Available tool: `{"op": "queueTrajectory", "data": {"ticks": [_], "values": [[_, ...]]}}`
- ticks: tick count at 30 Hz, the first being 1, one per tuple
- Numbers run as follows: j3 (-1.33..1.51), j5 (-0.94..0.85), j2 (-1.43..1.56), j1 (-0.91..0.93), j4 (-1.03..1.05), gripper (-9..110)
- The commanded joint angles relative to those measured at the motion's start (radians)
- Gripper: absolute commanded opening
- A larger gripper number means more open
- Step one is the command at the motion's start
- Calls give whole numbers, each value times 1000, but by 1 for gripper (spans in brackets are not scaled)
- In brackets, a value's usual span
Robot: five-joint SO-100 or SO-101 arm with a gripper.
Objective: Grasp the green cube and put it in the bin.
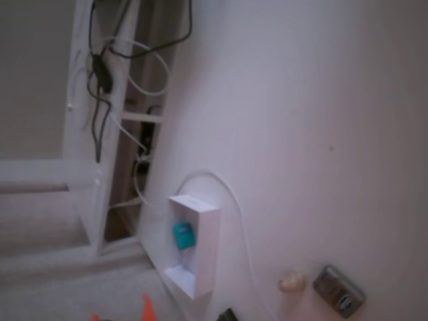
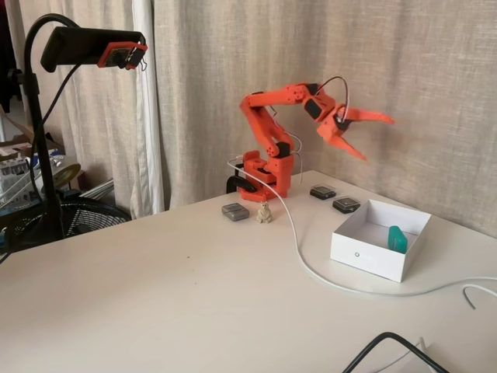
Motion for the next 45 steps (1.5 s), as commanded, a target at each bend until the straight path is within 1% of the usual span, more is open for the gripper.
{"op": "queueTrajectory", "data": {"ticks": [1, 7, 13, 18, 26, 28, 29, 35, 36, 37, 42, 45], "values": [[147, 6, 216, 8, -12, 42], [390, 2, 466, 28, -69, 42], [586, -2, 618, 48, -164, 41], [684, 0, 710, 63, -207, 40], [727, -2, 818, 58, -124, 40], [769, -2, 827, 69, -173, 34], [770, -2, 827, 72, -163, 32], [773, 6, 827, 78, -117, 32], [779, 6, 827, 77, -109, 30], [785, 6, 827, 74, -106, 24], [784, 6, 828, 74, -23, 8], [773, 3, 828, 74, 55, 4]]}}
